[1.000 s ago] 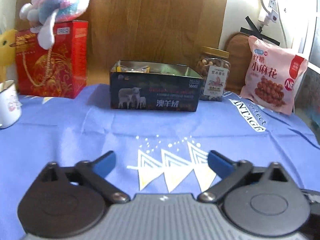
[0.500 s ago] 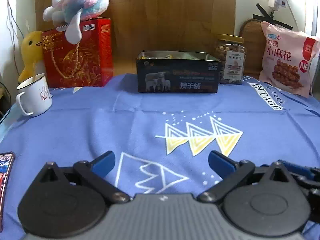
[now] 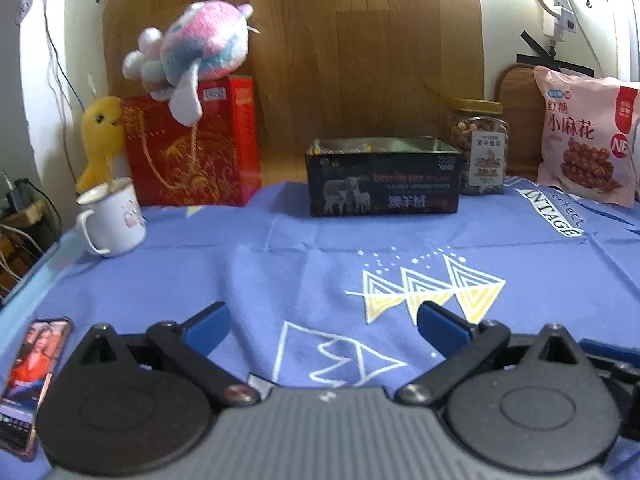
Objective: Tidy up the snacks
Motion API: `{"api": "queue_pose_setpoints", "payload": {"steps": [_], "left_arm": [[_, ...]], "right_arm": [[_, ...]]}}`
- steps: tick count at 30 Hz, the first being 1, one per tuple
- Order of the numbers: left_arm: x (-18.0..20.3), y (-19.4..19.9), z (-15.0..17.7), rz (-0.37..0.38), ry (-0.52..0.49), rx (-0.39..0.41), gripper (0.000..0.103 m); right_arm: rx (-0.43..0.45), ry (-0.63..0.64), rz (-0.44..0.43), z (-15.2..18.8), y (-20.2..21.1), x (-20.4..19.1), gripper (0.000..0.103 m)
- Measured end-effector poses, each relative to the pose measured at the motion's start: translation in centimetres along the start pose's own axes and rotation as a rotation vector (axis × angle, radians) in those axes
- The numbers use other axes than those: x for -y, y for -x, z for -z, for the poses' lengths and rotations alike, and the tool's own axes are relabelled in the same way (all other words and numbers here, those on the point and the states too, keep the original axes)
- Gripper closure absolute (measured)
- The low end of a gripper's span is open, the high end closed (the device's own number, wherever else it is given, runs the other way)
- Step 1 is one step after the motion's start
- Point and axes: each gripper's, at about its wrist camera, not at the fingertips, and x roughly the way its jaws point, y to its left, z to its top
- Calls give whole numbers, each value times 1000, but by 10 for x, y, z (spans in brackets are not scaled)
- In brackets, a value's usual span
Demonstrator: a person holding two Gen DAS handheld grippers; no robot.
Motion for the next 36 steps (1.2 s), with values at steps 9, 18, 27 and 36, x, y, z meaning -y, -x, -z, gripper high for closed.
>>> {"api": "queue_pose_setpoints", "payload": {"steps": [9, 18, 27, 36], "left_arm": [[4, 4, 2, -55, -30, 1, 0], [5, 1, 6, -57, -24, -29, 0], [3, -2, 7, -62, -16, -45, 0], [0, 0, 5, -96, -21, -37, 0]], "right_arm": [[16, -13, 0, 1, 5, 2, 42], [14, -36, 2, 3, 5, 6, 40], [14, -51, 1, 2, 6, 8, 39], [10, -60, -2, 1, 6, 11, 38]]}}
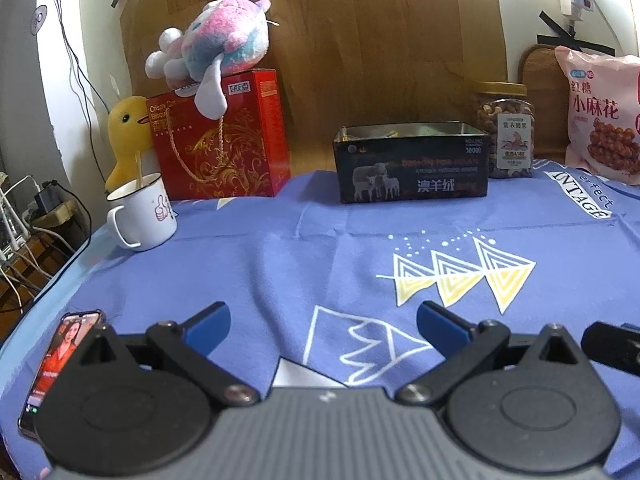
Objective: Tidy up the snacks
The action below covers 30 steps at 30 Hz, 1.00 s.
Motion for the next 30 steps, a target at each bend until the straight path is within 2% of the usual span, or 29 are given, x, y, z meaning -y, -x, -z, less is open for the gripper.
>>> {"api": "queue_pose_setpoints", "payload": {"steps": [3, 7, 12, 19, 23, 30], "left_arm": [[-1, 0, -3, -35, -4, 9, 0], [-2, -5, -9, -64, -2, 15, 0], [3, -19, -17, -98, -2, -4, 0], [10, -40, -22, -137, 1, -31, 0], [14, -51, -23, -140, 6, -41, 0], [21, -65, -23, -89, 6, -60, 0]], "right_arm": [[-5, 9, -11, -5, -1, -1, 37], [9, 51, -25, -21, -6, -3, 31], [20, 74, -9, -40, -23, 5, 30], [29, 105, 6, -51, -46, 16, 30], [38, 118, 16, -55, -60, 22, 30], [-10, 78, 20, -50, -79, 37, 30]]}}
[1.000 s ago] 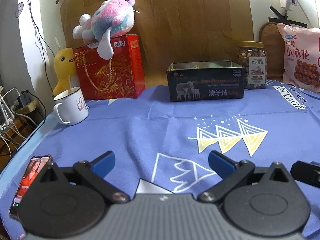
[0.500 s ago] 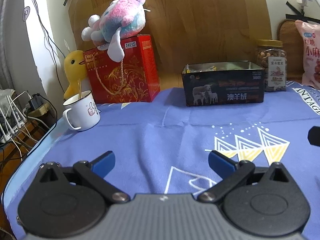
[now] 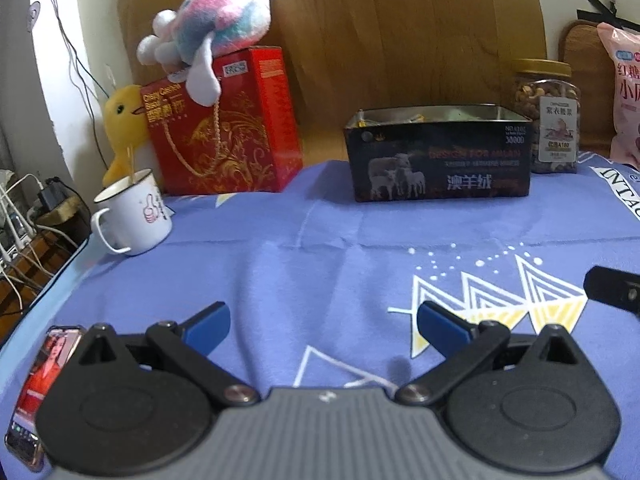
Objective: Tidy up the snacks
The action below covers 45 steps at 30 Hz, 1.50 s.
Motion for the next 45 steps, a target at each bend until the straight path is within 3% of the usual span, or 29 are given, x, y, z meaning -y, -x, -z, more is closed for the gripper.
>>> {"api": "queue_pose_setpoints", "payload": {"steps": [8, 19, 28, 45], "left_arm": [[0, -7, -2, 15, 26, -38, 0], [1, -3, 0, 35, 20, -42, 0], [2, 2, -2, 4, 3, -2, 0], [-3, -2, -3, 30, 29, -45, 0]], "right_arm": [[17, -77, -43, -2, 5, 11, 26], [22, -57, -48, -1, 5, 8, 26], [23, -60, -49, -1, 6, 9, 26], [23, -62, -49, -1, 6, 9, 25]]}}
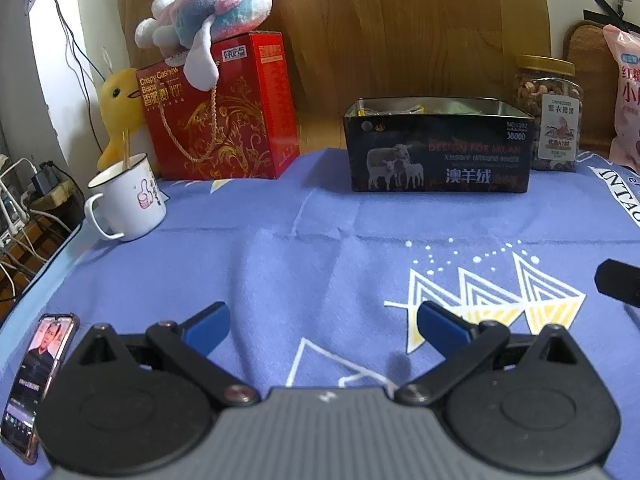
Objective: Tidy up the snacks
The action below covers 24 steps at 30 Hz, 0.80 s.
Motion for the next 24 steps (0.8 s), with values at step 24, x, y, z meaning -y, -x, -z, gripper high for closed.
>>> {"api": "queue_pose_setpoints", "payload": {"steps": [24], "left_arm": [[2, -8, 2, 48, 1, -75, 0]], "right_arm": [[3, -9, -3, 0, 1, 1, 25]]}}
